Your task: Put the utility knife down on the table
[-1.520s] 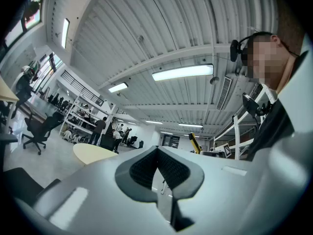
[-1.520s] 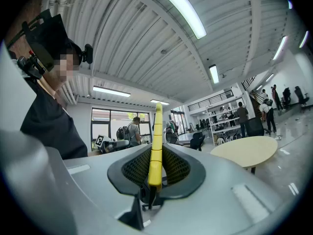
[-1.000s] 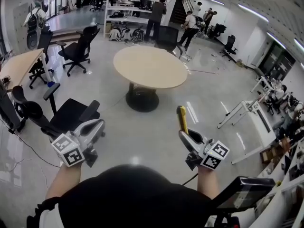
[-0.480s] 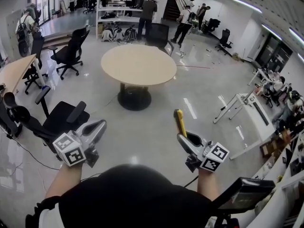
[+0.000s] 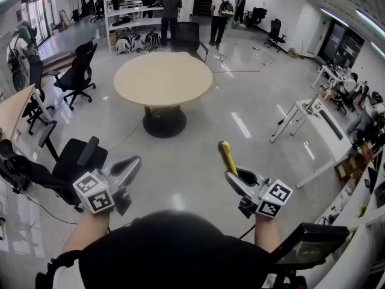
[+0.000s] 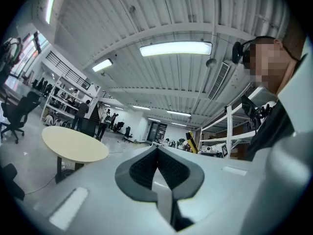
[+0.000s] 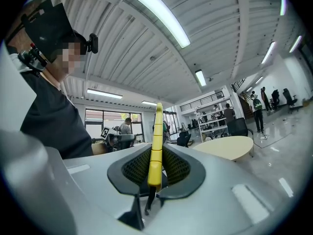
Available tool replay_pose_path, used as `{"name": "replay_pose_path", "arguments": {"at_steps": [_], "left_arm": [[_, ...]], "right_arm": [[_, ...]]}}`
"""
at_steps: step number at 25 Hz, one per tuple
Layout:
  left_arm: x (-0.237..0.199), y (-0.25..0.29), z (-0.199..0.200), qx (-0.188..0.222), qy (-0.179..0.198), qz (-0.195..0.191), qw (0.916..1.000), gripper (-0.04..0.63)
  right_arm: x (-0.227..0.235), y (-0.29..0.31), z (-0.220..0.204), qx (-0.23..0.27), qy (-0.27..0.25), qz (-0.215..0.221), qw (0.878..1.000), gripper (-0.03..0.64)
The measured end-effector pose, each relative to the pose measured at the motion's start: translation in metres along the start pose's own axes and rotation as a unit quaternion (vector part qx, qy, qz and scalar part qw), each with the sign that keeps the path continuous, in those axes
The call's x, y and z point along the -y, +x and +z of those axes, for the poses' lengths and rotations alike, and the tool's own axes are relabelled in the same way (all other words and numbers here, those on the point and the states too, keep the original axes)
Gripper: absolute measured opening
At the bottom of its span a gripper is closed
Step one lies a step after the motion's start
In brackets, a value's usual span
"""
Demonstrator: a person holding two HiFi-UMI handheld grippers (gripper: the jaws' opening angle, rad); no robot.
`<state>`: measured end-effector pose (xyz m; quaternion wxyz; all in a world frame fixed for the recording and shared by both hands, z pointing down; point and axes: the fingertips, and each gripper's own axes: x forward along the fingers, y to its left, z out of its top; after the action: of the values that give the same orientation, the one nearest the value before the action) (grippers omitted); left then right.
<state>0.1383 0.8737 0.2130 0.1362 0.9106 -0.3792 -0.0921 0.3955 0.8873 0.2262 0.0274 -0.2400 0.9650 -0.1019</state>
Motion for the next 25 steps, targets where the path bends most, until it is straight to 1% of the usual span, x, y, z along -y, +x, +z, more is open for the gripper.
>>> {"name": "replay_pose_path", "arguments": {"at_steps": [3, 7, 11, 14, 18, 21, 25], "left_arm": [[-0.021, 0.012, 0.001, 0.001, -0.008, -0.009, 0.9999, -0.002], [-0.064, 0.026, 0.006, 0.004, -0.016, -0.029, 0.9994, -0.002], [-0.127, 0.038, 0.026, 0.009, -0.02, -0.05, 0.9985, -0.002], [-0.178, 0.039, 0.051, 0.014, -0.014, -0.061, 0.9979, -0.002], [-0.255, 0.032, 0.083, 0.02, -0.002, -0.061, 0.9979, -0.002], [-0.308, 0.024, 0.098, 0.022, -0.003, -0.053, 0.9984, -0.002], [-0.344, 0.027, 0.106, 0.024, -0.001, -0.053, 0.9983, -0.002]], "right_arm": [[0.013, 0.012, -0.001, -0.002, 0.002, -0.009, 1.0, 0.074], [0.028, 0.051, 0.0, -0.013, -0.005, -0.02, 1.0, 0.074], [0.046, 0.115, 0.013, -0.02, -0.013, -0.031, 0.999, 0.074], [0.057, 0.172, 0.027, -0.018, -0.022, -0.028, 0.999, 0.074], [0.076, 0.253, 0.042, -0.012, -0.031, -0.025, 0.999, 0.074], [0.09, 0.307, 0.043, -0.018, -0.03, -0.02, 0.999, 0.074], [0.112, 0.344, 0.044, -0.024, -0.026, -0.016, 0.999, 0.074]]}}
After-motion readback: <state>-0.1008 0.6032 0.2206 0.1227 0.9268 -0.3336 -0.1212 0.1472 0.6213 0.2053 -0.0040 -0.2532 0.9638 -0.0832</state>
